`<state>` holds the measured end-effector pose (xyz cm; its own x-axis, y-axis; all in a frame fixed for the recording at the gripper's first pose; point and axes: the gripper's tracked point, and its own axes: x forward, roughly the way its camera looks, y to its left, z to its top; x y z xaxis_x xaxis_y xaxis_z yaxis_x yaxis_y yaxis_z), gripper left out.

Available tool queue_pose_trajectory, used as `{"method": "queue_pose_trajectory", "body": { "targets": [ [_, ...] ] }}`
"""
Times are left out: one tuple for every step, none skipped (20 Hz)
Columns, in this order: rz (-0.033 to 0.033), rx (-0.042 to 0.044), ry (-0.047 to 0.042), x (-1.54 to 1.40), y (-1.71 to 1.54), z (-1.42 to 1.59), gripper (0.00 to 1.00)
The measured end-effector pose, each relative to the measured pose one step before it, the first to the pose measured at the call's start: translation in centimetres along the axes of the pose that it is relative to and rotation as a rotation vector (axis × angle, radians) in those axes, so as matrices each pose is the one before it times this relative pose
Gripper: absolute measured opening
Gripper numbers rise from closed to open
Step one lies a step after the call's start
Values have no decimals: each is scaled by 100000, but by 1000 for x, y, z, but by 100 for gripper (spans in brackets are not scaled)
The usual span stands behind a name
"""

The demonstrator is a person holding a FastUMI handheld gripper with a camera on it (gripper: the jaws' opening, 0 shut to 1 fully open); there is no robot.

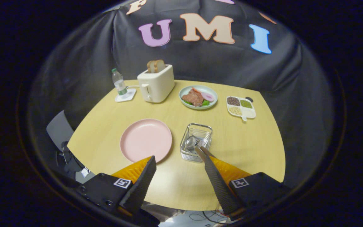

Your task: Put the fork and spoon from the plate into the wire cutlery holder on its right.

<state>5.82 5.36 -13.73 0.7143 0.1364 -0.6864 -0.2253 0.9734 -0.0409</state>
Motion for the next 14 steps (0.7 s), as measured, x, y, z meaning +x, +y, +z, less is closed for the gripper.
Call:
{"method": "queue_pose_trajectory", "body": {
  "targets": [
    [-250, 2350, -4130, -264, 621, 285, 99],
    [-175, 2656, -4248, -229, 705, 265, 99],
    [-509, 3019, -3679, -151, 493, 281, 99],
    [-339, 2380, -3378, -211, 610, 109, 99],
    [-388, 1372, -3381, -189, 536, 271, 99],
    [-120, 645, -3674, -213, 529, 347, 98],
    [-320, 69, -3650, -221, 480, 693, 98],
    [-583, -8, -5215, -354, 313, 917, 98],
    [-902, -203, -6522, -30, 446, 1488, 98],
    [-1311, 33, -6159, -194, 269, 1691, 98],
    [-1093, 697, -5835, -302, 136, 1409, 98],
    [-625, 1283, -5455, -259, 257, 1585, 98],
    [-341, 1487, -4844, -258, 187, 1532, 98],
    [-27, 1553, -3880, -17, 78, 1209, 98]
  ]
}}
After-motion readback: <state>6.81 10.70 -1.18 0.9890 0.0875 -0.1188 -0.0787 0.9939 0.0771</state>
